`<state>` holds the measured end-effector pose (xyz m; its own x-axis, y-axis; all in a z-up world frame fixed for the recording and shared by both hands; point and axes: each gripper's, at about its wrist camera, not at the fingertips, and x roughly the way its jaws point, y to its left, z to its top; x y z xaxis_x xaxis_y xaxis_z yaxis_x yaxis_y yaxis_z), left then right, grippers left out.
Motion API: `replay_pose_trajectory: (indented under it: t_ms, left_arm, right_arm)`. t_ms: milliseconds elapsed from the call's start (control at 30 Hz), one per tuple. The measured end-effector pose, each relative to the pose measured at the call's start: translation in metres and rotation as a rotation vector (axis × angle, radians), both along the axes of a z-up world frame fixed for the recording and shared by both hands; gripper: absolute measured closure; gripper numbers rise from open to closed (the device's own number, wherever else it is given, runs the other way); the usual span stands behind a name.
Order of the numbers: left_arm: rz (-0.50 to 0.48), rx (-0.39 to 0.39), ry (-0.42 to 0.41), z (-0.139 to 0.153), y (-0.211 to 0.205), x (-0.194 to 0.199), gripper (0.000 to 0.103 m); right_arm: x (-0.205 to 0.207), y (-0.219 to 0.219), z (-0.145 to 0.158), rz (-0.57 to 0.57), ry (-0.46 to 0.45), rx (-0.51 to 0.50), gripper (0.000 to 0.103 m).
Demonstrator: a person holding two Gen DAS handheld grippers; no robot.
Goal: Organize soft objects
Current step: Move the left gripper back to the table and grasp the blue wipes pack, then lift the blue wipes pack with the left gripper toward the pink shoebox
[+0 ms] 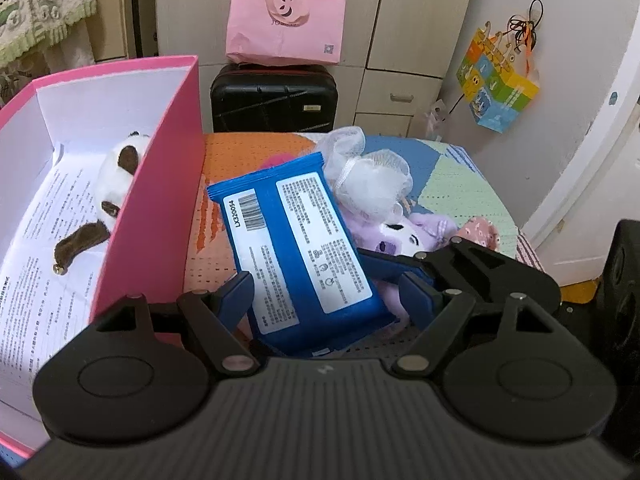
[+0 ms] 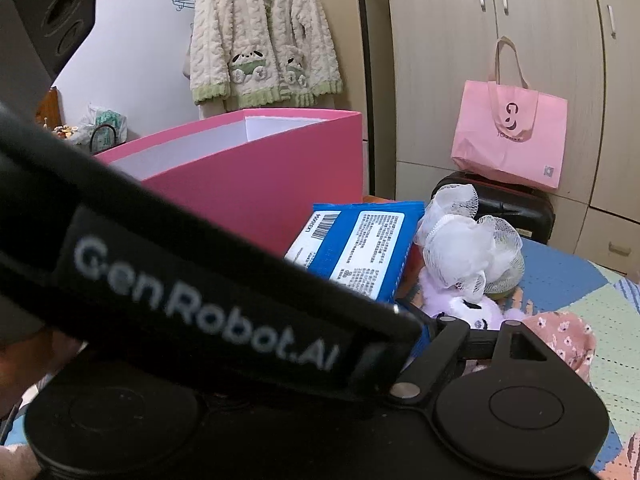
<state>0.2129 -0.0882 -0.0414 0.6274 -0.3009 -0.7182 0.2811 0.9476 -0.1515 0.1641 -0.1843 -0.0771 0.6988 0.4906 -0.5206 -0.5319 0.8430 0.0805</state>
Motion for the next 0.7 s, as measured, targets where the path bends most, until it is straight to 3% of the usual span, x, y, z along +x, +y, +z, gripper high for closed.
replay_pose_trajectory:
  t_ms: [300,400,467,700]
  left_arm:
    - [-0.007,-0.022,0.018,-0.006,0.001,0.000,0.022]
    - [-0.018,-0.038,0.010,-0.005,0.001,-0.002,0.028]
    - [-0.028,-0.039,0.001,-0.005,0.001,-0.005,0.038]
    - [-0.064,-0.022,-0.036,0.000,-0.001,-0.017,0.042]
  right_arm:
    - [-0.005,0.007,-0.003,-0.005,-0.012,-0.004,0.018]
    - [-0.008,0.009,-0.001,-0.004,-0.024,-0.002,0.025]
    - [-0.011,0.010,0.001,-0.019,-0.045,-0.006,0.032]
    - [-0.024,0.013,0.007,-0.057,-0.057,-0.007,0.042]
